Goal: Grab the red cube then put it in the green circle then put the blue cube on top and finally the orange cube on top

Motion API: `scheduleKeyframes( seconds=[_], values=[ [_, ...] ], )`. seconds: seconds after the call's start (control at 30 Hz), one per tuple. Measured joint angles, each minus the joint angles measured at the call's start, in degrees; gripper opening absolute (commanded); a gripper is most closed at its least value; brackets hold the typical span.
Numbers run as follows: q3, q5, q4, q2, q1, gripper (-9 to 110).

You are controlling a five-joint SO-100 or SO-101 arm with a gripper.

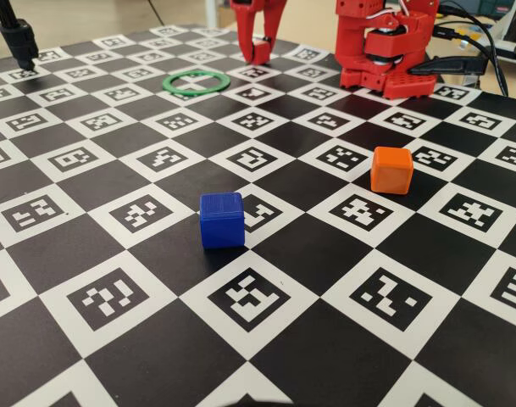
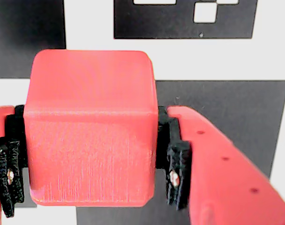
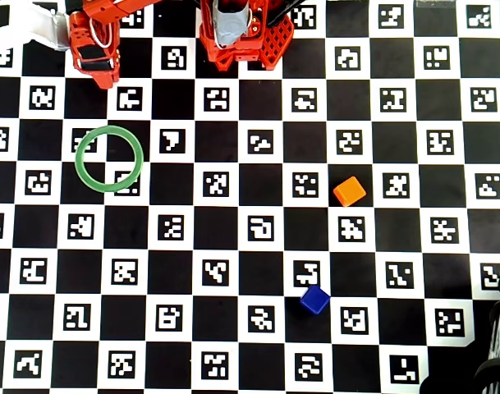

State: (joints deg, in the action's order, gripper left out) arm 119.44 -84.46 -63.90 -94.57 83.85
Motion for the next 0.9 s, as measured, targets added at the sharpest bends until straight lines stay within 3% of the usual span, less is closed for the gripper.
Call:
scheduleKeyframes(
  seconds=[0.37,0.9],
  values=[
    [-15.47,3.43,-12.39,0.00,-1.93,2],
    [-26.10,15.64,-20.04,0.00,-15.03,2]
  ],
)
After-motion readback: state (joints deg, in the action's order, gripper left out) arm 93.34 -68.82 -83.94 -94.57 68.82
